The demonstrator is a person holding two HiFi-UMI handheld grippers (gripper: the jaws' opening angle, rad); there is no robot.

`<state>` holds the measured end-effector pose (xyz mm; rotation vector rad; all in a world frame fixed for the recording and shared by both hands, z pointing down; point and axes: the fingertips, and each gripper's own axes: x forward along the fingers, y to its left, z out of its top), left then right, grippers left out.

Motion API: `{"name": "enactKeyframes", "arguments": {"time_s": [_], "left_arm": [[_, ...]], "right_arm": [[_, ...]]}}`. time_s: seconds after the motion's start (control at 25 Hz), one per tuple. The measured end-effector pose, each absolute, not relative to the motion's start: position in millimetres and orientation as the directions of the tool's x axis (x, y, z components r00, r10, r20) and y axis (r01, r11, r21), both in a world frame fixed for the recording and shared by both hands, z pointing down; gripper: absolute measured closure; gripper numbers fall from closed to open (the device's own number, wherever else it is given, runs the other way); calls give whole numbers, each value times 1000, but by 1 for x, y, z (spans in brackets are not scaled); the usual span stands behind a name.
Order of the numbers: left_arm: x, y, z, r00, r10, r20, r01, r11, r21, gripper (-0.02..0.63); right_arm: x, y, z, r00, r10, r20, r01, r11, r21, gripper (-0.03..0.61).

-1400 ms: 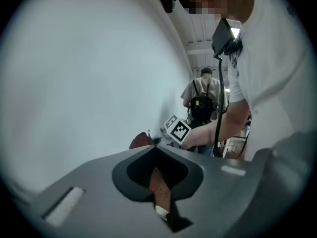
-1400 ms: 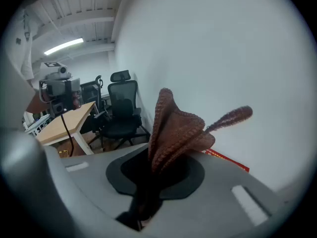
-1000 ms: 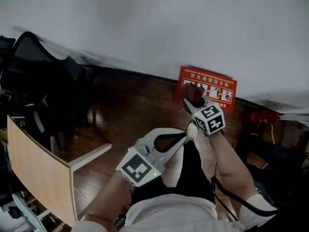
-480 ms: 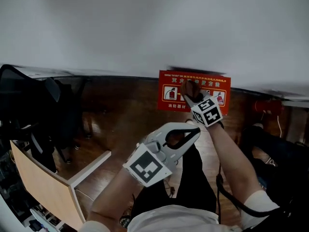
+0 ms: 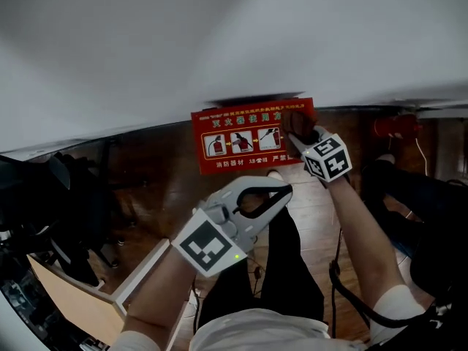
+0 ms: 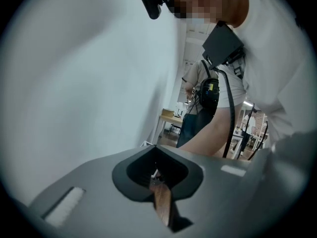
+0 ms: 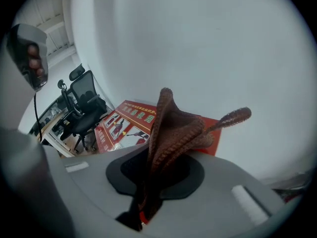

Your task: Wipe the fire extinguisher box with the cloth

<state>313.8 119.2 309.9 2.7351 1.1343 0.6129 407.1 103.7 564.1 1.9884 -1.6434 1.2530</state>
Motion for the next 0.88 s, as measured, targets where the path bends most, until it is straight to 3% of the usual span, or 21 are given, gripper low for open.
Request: {"name": "enactKeyframes", "arguments": {"time_s": [0.68,0.88], "left_arm": [[379,182,347,521,781,345,731,-617,293,614],[404,186,365,501,787,360,743,-604,287,614]], "right_arm": [[451,186,567,9,-715,700,-842,-383,-380,526],[446,187,594,-36,-745,666,-794,-384,-472,525]]}}
